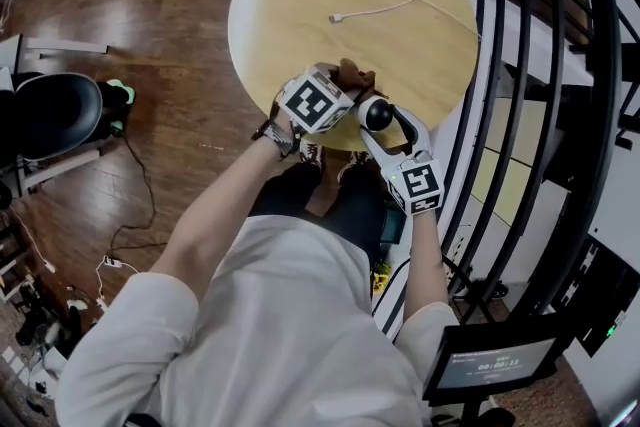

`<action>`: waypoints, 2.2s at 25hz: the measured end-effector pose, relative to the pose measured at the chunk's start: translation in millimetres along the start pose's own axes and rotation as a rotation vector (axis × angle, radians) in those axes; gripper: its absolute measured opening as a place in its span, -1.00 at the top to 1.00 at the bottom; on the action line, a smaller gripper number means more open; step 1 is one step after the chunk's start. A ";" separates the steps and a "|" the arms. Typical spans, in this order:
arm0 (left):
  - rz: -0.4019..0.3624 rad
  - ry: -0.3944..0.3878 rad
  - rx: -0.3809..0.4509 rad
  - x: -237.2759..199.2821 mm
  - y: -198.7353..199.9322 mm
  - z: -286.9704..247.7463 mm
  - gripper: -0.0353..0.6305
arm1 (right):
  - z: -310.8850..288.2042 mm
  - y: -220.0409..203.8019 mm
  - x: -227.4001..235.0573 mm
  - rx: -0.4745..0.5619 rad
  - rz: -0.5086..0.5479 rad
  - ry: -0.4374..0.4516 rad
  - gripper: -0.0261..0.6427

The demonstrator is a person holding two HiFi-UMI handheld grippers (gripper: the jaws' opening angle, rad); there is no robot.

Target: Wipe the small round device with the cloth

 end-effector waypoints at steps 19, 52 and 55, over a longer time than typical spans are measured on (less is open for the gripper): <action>-0.022 -0.175 0.157 58.0 39.6 33.1 0.58 | -2.8 -12.2 -1.4 -0.015 -0.082 -0.201 0.04; 0.203 -0.089 0.072 13.3 -15.9 20.3 0.59 | 0.1 -6.2 -6.0 -0.092 0.058 0.120 -0.01; 0.243 -0.088 0.061 7.2 -21.7 16.0 0.59 | 0.6 -5.5 -8.4 -0.085 0.051 0.103 -0.01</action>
Point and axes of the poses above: the fingertips, and each gripper's own axes: z backward along the fingers, x to its right, y out of its top, the point moved 5 cm from there along z, backward along the fingers, and after that the axes turned 12 degrees about -y, right-handed, at the moved point
